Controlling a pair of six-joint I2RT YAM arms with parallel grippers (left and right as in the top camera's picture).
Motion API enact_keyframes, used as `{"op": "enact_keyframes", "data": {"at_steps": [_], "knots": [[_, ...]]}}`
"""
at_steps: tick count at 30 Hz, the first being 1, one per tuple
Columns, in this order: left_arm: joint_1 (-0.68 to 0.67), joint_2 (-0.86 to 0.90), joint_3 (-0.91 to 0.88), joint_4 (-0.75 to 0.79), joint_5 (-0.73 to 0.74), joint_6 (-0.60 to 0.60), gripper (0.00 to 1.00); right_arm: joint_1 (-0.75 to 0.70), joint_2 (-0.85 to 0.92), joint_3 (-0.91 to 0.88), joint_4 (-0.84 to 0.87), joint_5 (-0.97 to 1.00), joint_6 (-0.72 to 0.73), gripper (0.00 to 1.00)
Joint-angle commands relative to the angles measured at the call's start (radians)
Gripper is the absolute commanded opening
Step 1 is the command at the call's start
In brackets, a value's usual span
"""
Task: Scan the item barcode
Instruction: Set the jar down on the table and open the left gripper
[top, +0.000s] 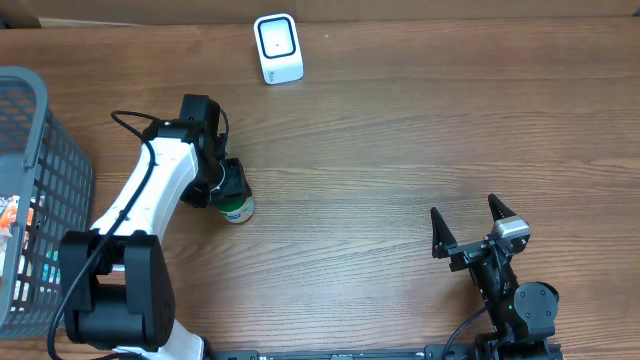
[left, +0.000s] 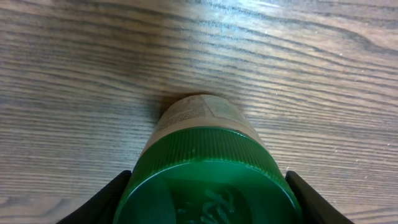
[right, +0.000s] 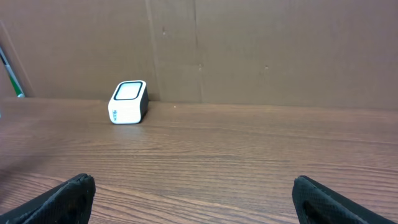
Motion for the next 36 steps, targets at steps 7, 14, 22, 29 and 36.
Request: {"op": "enact_keyframes", "data": {"at_steps": [7, 14, 22, 29, 36], "knots": [[-0.002, 0.023, -0.045, 0.027, -0.013, -0.014, 0.53, 0.008, -0.011, -0.011, 0.003, 0.009, -0.005, 1.0], [-0.002, 0.022, -0.032, 0.02, 0.002, -0.029, 0.73, 0.008, -0.011, -0.011, 0.003, 0.009, -0.005, 1.0], [-0.002, 0.022, 0.093, -0.08, 0.009, -0.028, 0.99, 0.008, -0.011, -0.011, 0.003, 0.009, -0.005, 1.0], [-0.002, 0.021, 0.261, -0.2, 0.004, -0.028, 1.0, 0.008, -0.011, -0.011, 0.003, 0.009, -0.005, 1.0], [-0.002, 0.016, 0.423, -0.304, -0.009, -0.028, 1.0, 0.008, -0.011, -0.011, 0.003, 0.009, -0.005, 1.0]]}}
